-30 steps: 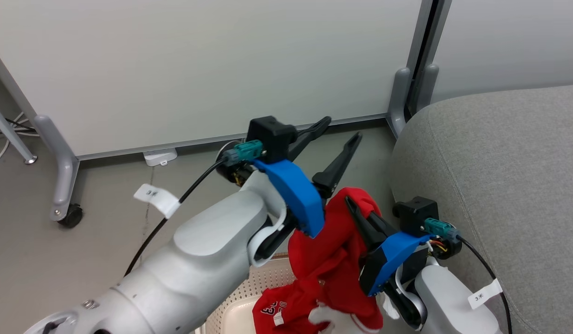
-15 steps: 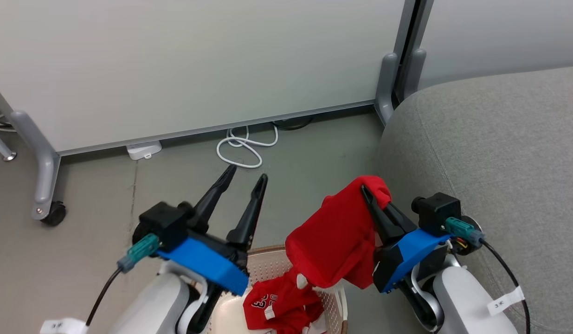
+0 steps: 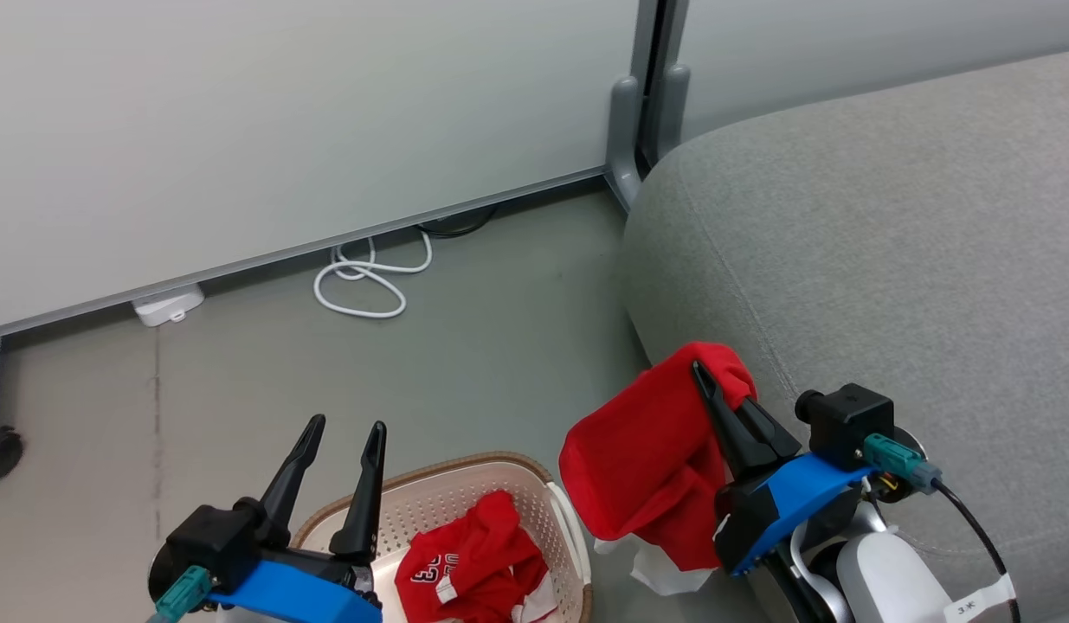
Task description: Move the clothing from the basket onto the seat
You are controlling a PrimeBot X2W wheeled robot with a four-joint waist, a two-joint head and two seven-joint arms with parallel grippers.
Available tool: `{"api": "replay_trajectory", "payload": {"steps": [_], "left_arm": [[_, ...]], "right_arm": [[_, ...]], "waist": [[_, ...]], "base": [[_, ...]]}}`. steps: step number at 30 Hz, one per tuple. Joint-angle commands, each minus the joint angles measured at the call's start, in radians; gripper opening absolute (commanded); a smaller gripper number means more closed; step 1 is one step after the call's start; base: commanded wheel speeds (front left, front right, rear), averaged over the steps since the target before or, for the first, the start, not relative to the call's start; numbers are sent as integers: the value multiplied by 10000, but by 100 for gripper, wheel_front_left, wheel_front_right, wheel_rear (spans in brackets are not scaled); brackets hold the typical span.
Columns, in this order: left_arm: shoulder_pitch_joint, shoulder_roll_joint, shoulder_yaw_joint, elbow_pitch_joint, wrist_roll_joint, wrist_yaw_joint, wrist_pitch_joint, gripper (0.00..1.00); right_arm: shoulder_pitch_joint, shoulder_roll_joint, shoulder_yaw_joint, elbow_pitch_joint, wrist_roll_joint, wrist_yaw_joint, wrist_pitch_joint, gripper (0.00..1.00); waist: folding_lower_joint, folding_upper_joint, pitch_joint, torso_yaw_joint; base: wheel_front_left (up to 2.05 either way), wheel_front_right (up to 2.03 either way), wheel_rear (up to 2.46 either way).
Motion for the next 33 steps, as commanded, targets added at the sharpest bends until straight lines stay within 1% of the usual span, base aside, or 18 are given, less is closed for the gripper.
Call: {"api": "replay_trajectory", "payload": {"steps": [1,6,11,16,19,25,31,33], "left_arm": [[147,-60,110,-76,78,-80,-26,100],[469,-228,338,-196,314,-95,-26,100],[429,-156,308,-349,320,-64,-26,100],[290,-47,170,-424,348,-66,-26,100],[244,8,111,-452,413,-67,-26,100],[168,74,7,-500,365,-68,-26,100],[112,152,-90,-566,370,-68,-26,100],[83,182,-91,-596,386,-68,-26,100]], "right_arm": [[115,-25,-16,-135,-16,5,0,0],[320,-25,19,-367,86,5,19,0],[364,-24,94,-456,186,5,-9,0],[431,-24,24,-477,235,5,-109,0],[460,-19,-33,-497,264,5,-160,0],[517,-19,-83,-520,308,5,-251,0],[476,-19,-156,-508,302,5,-288,0],[287,-19,-90,-536,91,5,-269,0]], "waist": [[0,0,77,-381],[0,0,170,-1193],[0,0,311,-2053],[0,0,432,-2709],[0,0,492,-2968],[0,0,557,-3172],[0,0,615,-3097],[0,0,668,-3064]], "base": [[0,0,0],[0,0,0],[0,0,0],[0,0,0],[0,0,0],[0,0,0],[0,0,0],[0,0,0]]}}
